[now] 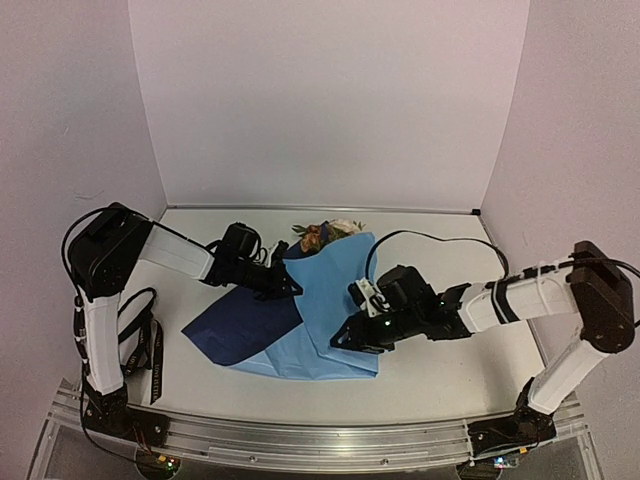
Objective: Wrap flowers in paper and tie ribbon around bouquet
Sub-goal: Fold the one-fourth-folded wrapping paper at the center of the board, then press the fold line of the 2/3-folded wrapping paper.
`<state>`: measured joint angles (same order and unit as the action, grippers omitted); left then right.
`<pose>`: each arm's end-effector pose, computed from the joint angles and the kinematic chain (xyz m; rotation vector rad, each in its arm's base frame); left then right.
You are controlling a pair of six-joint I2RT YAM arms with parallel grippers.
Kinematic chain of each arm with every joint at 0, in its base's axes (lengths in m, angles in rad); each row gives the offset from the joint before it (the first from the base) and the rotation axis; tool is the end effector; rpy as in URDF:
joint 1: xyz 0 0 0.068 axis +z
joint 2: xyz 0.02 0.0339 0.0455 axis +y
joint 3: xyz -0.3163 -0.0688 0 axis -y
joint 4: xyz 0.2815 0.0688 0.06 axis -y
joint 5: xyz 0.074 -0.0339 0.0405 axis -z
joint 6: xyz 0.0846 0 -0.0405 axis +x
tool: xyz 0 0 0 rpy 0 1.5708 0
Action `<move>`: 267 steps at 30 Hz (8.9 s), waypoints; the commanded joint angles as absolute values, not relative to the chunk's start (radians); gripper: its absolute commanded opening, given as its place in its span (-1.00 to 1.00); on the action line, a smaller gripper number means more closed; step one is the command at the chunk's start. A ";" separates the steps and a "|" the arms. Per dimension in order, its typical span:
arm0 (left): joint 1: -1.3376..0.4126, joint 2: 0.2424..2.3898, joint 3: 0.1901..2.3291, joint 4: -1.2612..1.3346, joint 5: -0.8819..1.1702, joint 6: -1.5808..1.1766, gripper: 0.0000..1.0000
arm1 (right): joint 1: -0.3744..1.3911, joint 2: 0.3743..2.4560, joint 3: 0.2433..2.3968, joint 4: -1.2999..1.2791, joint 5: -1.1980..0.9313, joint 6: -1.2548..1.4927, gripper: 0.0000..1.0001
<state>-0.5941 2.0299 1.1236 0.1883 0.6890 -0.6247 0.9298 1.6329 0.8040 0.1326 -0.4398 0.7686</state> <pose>0.3725 -0.3166 0.1208 0.3650 2.4773 -1.3697 0.2041 0.3338 0.1657 -0.4758 2.5466 1.2846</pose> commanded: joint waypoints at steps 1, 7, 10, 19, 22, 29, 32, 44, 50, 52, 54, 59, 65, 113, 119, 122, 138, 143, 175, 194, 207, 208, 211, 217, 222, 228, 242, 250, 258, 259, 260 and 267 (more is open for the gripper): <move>-0.588 1.953 1.123 0.191 0.667 -0.606 -1.00 | 0.931 1.478 0.701 0.043 -0.320 0.695 -0.25; -0.589 1.942 1.125 0.172 0.670 -0.602 -1.00 | 1.027 1.319 0.612 -0.182 -0.016 0.558 -0.04; -0.589 1.944 1.127 0.159 0.667 -0.598 -1.00 | 1.046 1.320 0.584 -0.183 0.078 0.556 -0.11; -0.589 1.924 1.115 0.126 0.635 -0.586 -0.99 | 1.050 1.390 0.617 -0.143 0.107 0.601 -0.40; -0.589 1.922 1.117 0.111 0.629 -0.581 -0.99 | 1.055 1.402 0.615 -0.111 0.097 0.607 -0.42; -0.589 1.913 1.113 0.099 0.623 -0.575 -1.00 | 1.080 1.403 0.631 -0.107 0.111 0.601 -0.30; -0.589 1.908 1.110 0.093 0.621 -0.570 -1.00 | 1.082 1.428 0.649 -0.111 0.103 0.600 -0.29; -0.588 1.900 1.113 0.064 0.583 -0.559 -1.00 | 1.087 1.540 0.666 -0.090 0.069 0.634 -0.30; -0.588 1.897 1.115 0.052 0.553 -0.563 -1.00 | 1.103 1.560 0.663 -0.084 0.065 0.644 -0.29; -0.587 1.893 1.117 0.049 0.544 -0.565 -1.00 | 1.107 1.558 0.654 -0.077 0.066 0.650 -0.28; -0.588 1.894 1.120 0.041 0.533 -0.565 -1.00 | 1.110 1.557 0.645 -0.075 0.067 0.654 -0.27; -0.588 1.902 1.126 0.033 0.536 -0.564 -1.00 | 1.111 1.564 0.621 -0.051 0.065 0.676 -0.32; -0.591 1.913 1.138 0.035 0.576 -0.546 -1.00 | 1.111 1.452 0.597 -0.050 0.055 0.676 -0.31; -0.967 1.786 1.242 -0.228 0.367 -0.434 -0.32 | 0.987 1.763 0.552 0.559 -0.239 0.975 -0.87; -1.005 1.870 1.194 -0.110 0.455 -0.498 -0.58 | 0.987 1.766 0.552 0.560 -0.236 0.973 -0.87; -1.007 1.888 1.148 -0.048 0.478 -0.535 -0.61 | 0.986 1.766 0.552 0.559 -0.236 0.974 -0.88; -1.024 1.961 1.036 -0.074 0.376 -0.557 -0.81 | 0.986 1.756 0.559 0.557 -0.246 0.996 -0.86; -1.031 2.004 1.063 -0.167 0.295 -0.549 -0.84 | 0.987 1.707 0.529 0.557 -0.249 1.005 -0.81; -1.035 2.042 1.091 -0.263 0.227 -0.523 -0.95 | 0.828 1.715 0.598 0.658 -0.361 1.165 -0.58; -1.035 2.041 1.092 -0.285 0.223 -0.507 -1.00 | 0.603 1.923 0.711 0.746 -0.393 1.274 -0.47; -1.035 2.045 1.108 -0.305 0.229 -0.486 -0.99 | 0.451 2.091 0.916 0.729 -0.408 1.338 -0.48; -1.035 2.044 1.109 -0.309 0.228 -0.484 -1.00 | 0.444 2.099 0.937 0.724 -0.409 1.341 -0.48; -1.035 2.040 1.109 -0.314 0.226 -0.478 -1.00 | 0.425 2.115 1.004 0.662 -0.421 1.328 -0.48; -1.035 2.035 1.109 -0.321 0.225 -0.468 -1.00 | 0.390 2.178 1.172 0.507 -0.461 1.288 -0.48; -1.035 2.031 1.107 -0.322 0.228 -0.465 -1.00 | 0.363 2.233 1.313 0.365 -0.485 1.238 -0.48; -1.035 2.023 1.102 -0.326 0.230 -0.459 -1.00 | 0.327 2.242 1.476 0.092 -0.523 1.087 -0.46; -1.019 1.919 1.067 -0.326 0.235 -0.399 -1.00 | 0.455 1.746 1.042 -0.009 -0.584 0.884 -0.32; -0.996 1.827 1.051 -0.309 0.274 -0.382 -0.94 | 0.729 1.678 0.896 0.135 -0.507 0.876 -0.47; -0.991 1.689 0.968 -0.261 0.304 -0.526 -0.84 | 0.900 1.846 1.007 0.183 -0.513 0.892 -0.65; -0.989 1.670 0.950 -0.255 0.310 -0.552 -0.84 | 0.909 1.861 1.018 0.190 -0.515 0.898 -0.67; -0.988 1.650 0.932 -0.251 0.316 -0.578 -0.84 | 0.920 1.873 1.024 0.192 -0.515 0.901 -0.67; -0.988 1.480 0.760 -0.267 0.289 -0.815 -0.70 | 0.958 1.955 1.050 0.196 -0.521 0.910 -0.72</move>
<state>-0.9936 1.5806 0.8417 -0.2558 0.3019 -0.6346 0.9512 1.9128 1.0106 0.1619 -0.5320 0.9012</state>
